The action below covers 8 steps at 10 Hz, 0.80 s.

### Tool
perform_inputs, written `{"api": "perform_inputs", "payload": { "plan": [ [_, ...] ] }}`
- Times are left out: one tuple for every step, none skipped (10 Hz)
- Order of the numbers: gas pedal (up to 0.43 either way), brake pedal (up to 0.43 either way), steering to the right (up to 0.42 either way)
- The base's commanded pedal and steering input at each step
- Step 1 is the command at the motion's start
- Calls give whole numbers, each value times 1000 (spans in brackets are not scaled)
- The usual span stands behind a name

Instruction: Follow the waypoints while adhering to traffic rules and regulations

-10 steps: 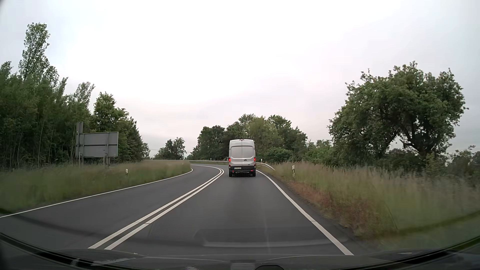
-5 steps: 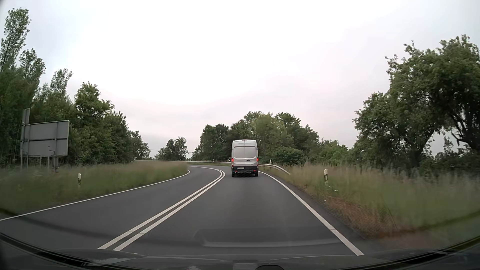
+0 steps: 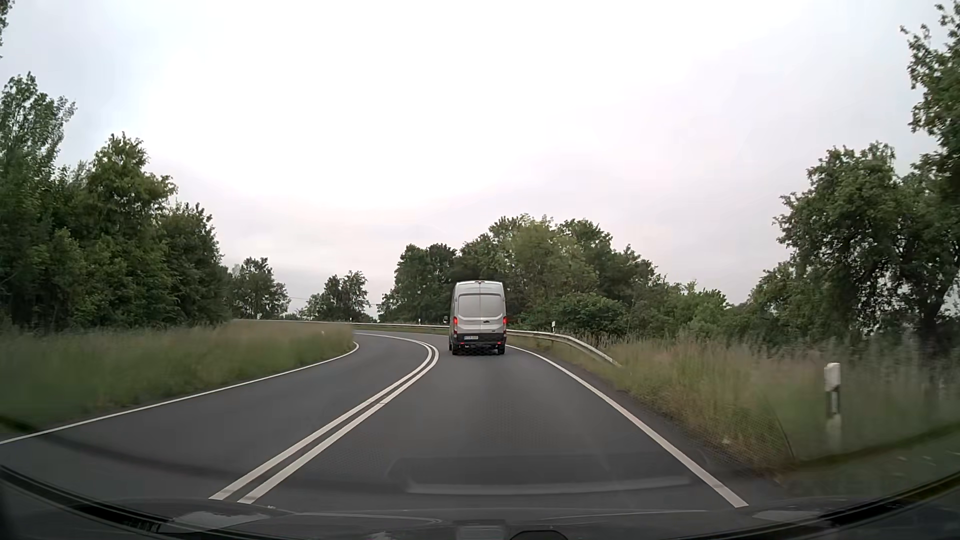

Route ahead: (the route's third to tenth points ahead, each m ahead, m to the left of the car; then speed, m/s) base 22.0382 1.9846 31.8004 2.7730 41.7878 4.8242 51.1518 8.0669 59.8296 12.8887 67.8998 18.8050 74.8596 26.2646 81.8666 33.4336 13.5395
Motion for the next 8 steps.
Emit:
{"api": "perform_inputs", "payload": {
  "plan": [
    [268, 0, 0],
    [268, 0, -3],
    [268, 0, -3],
    [268, 0, -3],
    [268, 0, -4],
    [268, 0, -4],
    [268, 0, -4],
    [268, 0, -5]
  ]
}}
